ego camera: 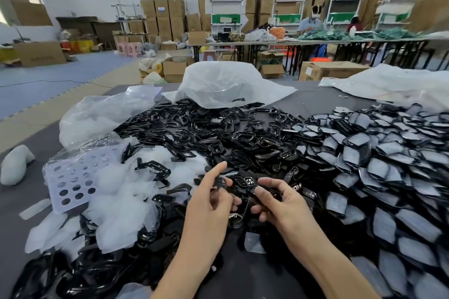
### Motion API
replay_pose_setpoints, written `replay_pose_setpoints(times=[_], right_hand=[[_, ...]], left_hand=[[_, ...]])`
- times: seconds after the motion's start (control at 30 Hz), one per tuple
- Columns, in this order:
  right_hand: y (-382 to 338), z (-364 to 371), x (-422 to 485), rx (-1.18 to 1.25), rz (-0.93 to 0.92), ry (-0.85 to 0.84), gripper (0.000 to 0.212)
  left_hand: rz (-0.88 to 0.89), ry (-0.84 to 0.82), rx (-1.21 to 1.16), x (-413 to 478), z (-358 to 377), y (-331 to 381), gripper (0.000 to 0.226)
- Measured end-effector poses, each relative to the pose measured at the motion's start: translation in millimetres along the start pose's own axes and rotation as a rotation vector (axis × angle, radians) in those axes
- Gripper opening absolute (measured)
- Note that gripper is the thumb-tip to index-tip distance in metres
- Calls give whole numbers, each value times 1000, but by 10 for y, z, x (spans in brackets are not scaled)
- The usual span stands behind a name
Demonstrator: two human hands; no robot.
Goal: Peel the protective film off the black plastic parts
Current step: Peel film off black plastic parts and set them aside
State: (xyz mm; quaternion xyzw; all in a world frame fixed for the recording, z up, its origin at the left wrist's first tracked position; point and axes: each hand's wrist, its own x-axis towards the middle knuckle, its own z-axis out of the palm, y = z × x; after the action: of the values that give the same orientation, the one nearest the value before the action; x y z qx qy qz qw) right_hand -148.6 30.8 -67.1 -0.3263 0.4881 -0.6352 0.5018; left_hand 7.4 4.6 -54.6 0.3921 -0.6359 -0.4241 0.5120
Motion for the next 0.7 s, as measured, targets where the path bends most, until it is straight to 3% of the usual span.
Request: replay_pose_setpoints(times=[0.07,0.17,0.27,0.47,0.7], right_hand=[[29,12,11,31,12,1,16],[12,21,-13,13,4,-15,27],[-22,38,-48,-15,-67,-1,26],[-21,139,-127,63,-106,-62,19],[12,188,-169,248,13,-189,24]], left_hand=[[-38,-8,-69,2,34,-9,37],[-55,-12,-123,14,47,-9,20],[-54,-3,-118,9,47,-11,14],[-122,11,-240,-20,109,-31,18],[-73,91,-157,-34,123,-44,22]])
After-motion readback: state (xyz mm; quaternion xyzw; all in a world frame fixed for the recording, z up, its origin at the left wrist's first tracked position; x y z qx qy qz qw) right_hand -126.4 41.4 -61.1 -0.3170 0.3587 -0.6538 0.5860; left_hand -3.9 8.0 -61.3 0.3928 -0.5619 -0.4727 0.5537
